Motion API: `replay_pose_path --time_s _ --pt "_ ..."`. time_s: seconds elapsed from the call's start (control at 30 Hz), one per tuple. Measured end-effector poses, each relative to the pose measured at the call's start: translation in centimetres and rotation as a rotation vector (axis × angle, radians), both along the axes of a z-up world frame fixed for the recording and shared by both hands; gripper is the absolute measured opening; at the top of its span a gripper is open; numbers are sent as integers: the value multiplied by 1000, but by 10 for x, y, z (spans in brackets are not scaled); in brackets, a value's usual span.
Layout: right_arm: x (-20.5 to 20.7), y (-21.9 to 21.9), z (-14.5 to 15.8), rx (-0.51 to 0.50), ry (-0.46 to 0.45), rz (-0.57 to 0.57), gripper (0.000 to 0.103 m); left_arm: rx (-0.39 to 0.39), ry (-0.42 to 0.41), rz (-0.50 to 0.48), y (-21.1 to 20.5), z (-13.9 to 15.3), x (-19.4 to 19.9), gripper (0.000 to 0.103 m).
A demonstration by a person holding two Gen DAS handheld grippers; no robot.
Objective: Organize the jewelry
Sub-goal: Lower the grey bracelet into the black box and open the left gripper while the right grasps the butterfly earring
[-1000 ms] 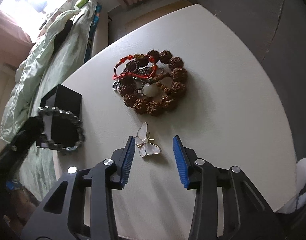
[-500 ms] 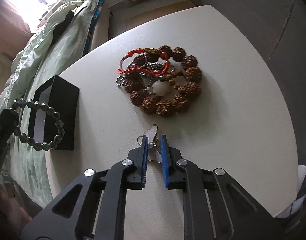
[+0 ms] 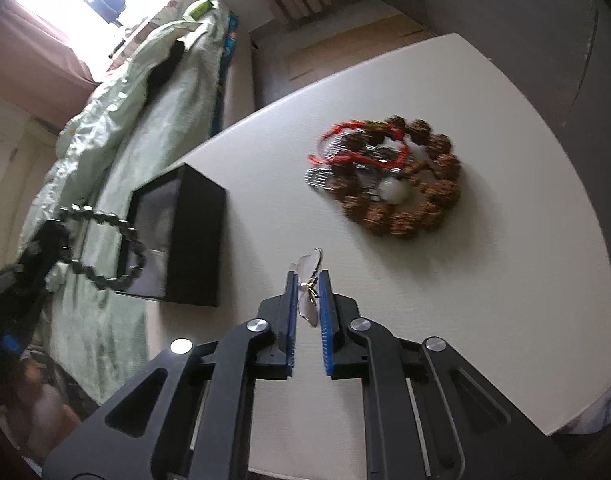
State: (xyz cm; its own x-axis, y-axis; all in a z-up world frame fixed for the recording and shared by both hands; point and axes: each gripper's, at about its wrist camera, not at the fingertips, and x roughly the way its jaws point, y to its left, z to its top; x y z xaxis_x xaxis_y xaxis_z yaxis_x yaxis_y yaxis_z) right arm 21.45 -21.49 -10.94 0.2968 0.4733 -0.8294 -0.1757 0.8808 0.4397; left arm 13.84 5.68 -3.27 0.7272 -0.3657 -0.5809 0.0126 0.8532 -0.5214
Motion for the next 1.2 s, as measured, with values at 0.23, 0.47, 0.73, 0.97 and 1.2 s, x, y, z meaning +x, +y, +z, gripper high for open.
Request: replay_pose_path --time_s 0.23,0.47,0.73,0.97,1.2 --pt "0 20 8 53 -24 29 3 22 36 50 17 -11 7 7" --pt "8 26 -2 -68 26 38 4 47 76 63 19 -20 14 7" --pt "4 27 -3 -184 -42 79 76 48 113 77 22 -30 20 7" --pt "-4 60 -27 -371 -89 265 76 56 137 80 22 -39 21 7" --pt "-16 69 -41 -440 -124 338 46 58 177 77 21 -46 23 10"
